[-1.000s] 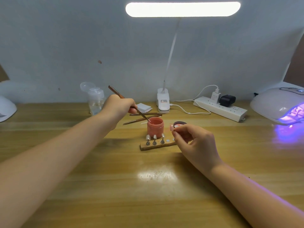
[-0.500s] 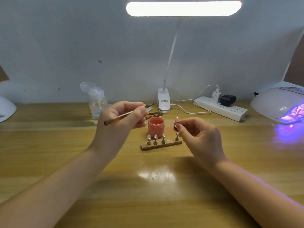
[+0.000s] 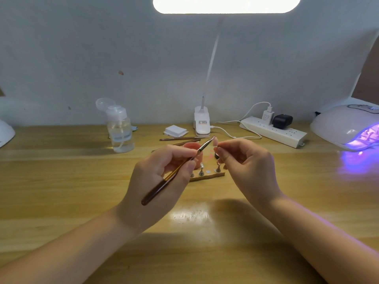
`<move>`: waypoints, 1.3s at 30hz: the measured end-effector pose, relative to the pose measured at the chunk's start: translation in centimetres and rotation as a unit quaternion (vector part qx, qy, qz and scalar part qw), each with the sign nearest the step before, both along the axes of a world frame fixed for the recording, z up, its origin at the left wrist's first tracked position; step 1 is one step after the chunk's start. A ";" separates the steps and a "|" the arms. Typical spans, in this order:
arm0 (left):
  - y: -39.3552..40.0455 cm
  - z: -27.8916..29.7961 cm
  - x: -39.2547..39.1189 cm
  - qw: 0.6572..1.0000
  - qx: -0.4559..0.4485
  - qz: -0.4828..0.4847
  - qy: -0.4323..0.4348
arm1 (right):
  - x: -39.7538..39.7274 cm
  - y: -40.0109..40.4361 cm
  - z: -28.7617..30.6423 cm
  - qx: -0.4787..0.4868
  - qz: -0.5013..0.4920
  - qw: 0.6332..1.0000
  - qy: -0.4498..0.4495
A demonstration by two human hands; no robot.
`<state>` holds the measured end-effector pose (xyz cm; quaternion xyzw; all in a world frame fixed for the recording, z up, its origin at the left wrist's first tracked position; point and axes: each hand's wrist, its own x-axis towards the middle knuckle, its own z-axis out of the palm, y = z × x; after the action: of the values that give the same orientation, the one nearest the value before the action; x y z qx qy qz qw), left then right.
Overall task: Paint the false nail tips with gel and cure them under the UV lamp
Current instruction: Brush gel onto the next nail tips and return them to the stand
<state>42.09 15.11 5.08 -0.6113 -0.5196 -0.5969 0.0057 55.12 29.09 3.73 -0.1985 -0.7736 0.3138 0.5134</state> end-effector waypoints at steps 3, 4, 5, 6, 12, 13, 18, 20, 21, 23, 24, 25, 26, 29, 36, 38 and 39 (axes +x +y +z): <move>0.0 -0.2 0.0 1.000 -0.008 -0.001 -0.004 | 0.0 0.0 0.0 0.004 -0.002 1.000 0.000; -0.1 -0.3 -0.1 1.000 -0.009 -0.004 -0.002 | 0.0 -0.1 0.0 0.003 -0.001 1.000 0.002; -0.1 -0.4 -0.1 1.000 -0.009 -0.006 0.002 | 0.0 -0.1 0.0 0.001 -0.001 1.000 0.003; -0.1 -0.3 -0.1 1.000 -0.007 -0.004 0.005 | 0.0 -0.1 0.0 0.000 0.000 1.000 0.004; 0.0 -0.1 0.0 1.000 -0.009 0.020 0.018 | -0.2 -0.4 0.1 0.005 0.002 1.000 0.002; 0.0 -0.2 0.0 0.999 -0.012 0.024 0.025 | -0.1 -0.4 0.1 0.006 0.003 1.000 0.002; 0.0 0.0 0.0 0.998 -0.010 0.045 0.033 | 0.0 -0.4 0.0 0.006 0.004 1.000 0.000; 0.0 0.0 0.0 0.998 -0.014 0.050 0.037 | 0.0 -0.5 0.0 0.005 0.005 1.000 -0.001; 0.1 0.0 0.1 0.998 -0.019 0.048 0.038 | -0.1 -0.5 0.0 0.007 0.006 1.000 -0.002; 0.1 -0.2 0.1 0.998 -0.026 0.041 0.040 | -0.1 -0.4 0.0 0.012 0.004 1.000 -0.005; 0.1 -0.2 0.2 0.998 -0.025 0.038 0.039 | -0.1 -0.4 -0.1 0.013 0.003 1.000 -0.006; 0.1 -0.2 0.1 0.998 -0.024 0.037 0.035 | -0.1 -0.4 -0.1 0.013 0.002 1.000 -0.005; 0.1 -0.2 0.1 0.999 -0.021 0.039 0.031 | -0.1 -0.4 -0.1 0.011 0.001 1.000 -0.004; 0.1 0.0 0.0 0.998 -0.017 0.052 0.037 | -0.2 -0.4 -0.1 0.008 -0.001 1.000 -0.001; 0.1 -0.1 -0.1 0.998 -0.014 0.053 0.034 | -0.1 -0.3 -0.2 0.010 0.004 1.000 -0.001; 0.1 -0.2 0.0 0.997 -0.021 0.056 0.047 | -0.1 -0.3 -0.2 0.013 0.006 1.000 -0.002; 0.1 -0.3 0.0 0.997 -0.021 0.056 0.050 | 0.0 -0.3 -0.2 0.014 0.007 1.000 -0.003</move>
<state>42.09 15.18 4.76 -0.6106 -0.5644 -0.5531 0.0521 55.07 28.77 3.53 -0.1868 -0.7806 0.3059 0.5120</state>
